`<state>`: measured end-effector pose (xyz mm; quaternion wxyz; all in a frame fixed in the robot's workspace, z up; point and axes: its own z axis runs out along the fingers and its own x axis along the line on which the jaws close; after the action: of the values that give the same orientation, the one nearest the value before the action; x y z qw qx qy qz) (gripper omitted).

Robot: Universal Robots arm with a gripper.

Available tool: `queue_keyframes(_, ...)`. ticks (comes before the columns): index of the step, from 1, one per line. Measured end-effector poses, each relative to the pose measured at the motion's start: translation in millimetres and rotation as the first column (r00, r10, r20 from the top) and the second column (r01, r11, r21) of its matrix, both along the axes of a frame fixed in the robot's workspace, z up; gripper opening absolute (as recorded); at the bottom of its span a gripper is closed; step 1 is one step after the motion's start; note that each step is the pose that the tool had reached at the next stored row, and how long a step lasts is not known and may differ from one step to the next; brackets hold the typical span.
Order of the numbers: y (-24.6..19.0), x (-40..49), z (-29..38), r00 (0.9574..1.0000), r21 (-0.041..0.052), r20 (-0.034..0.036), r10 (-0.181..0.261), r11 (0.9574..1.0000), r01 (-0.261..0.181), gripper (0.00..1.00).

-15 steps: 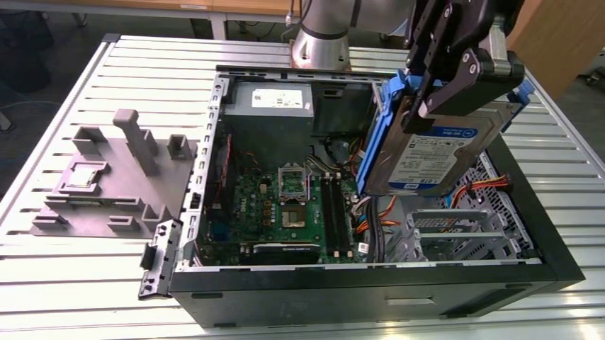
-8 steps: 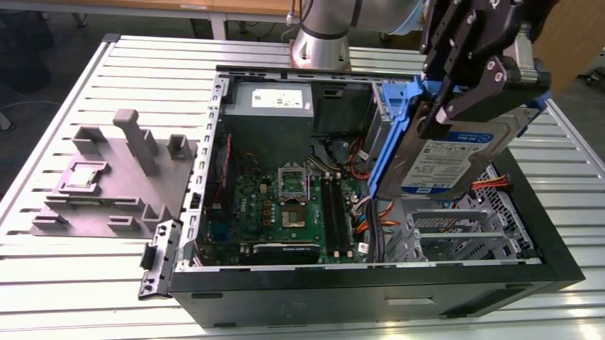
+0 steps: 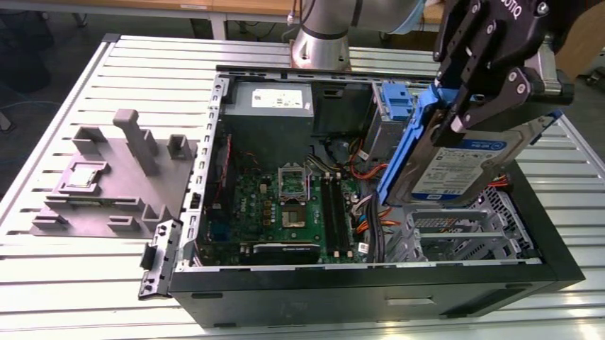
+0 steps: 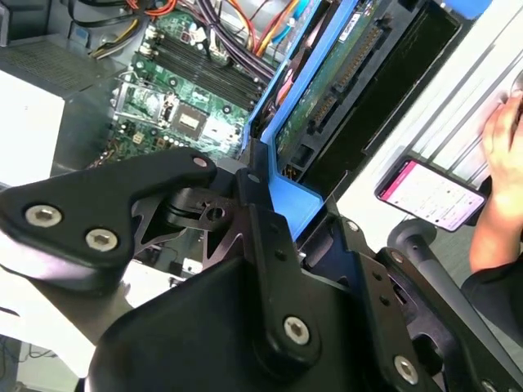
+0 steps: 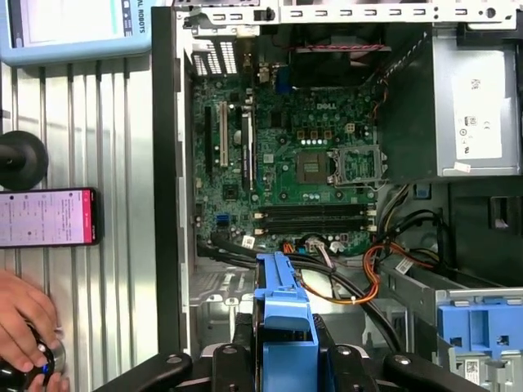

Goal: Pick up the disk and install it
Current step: 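Insert the disk into the insertion slot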

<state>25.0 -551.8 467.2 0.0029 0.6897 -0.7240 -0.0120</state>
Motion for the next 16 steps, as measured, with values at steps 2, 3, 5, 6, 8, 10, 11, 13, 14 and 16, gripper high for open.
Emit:
queue_keyframes(2,-1.5,0.2,-0.3,1.0000,0.0001,0.0000,0.000,1.0000,0.000,0.36)
queue_keyframes(3,-1.5,0.2,-0.3,1.0000,0.0001,0.0000,0.000,1.0000,0.000,0.36)
queue_keyframes(5,-1.5,0.4,-0.3,1.0000,0.0000,0.0000,0.000,1.0000,0.000,0.36)
queue_keyframes(6,-1.6,0.3,-0.3,1.0000,0.0001,0.0000,0.000,1.0000,0.000,0.36)
queue_keyframes(8,-1.6,0.3,-0.3,1.0000,0.0000,0.0000,0.000,1.0000,0.000,0.36)
queue_keyframes(10,-1.6,0.3,-0.3,1.0000,0.0001,0.0000,0.000,1.0000,0.000,0.36)
queue_keyframes(11,-1.6,0.3,-0.3,1.0000,0.0001,0.0001,0.000,1.0000,0.000,0.36)
queue_keyframes(13,-1.7,1.4,-0.3,1.0000,0.0000,0.0000,0.000,1.0000,0.000,0.36)
queue_keyframes(14,-1.9,4.4,-0.4,1.0000,0.0001,-0.0001,0.000,1.0000,0.000,0.36)
queue_keyframes(16,-1.9,11.1,-0.5,1.0000,0.0001,-0.0004,0.000,1.0000,0.000,0.36)
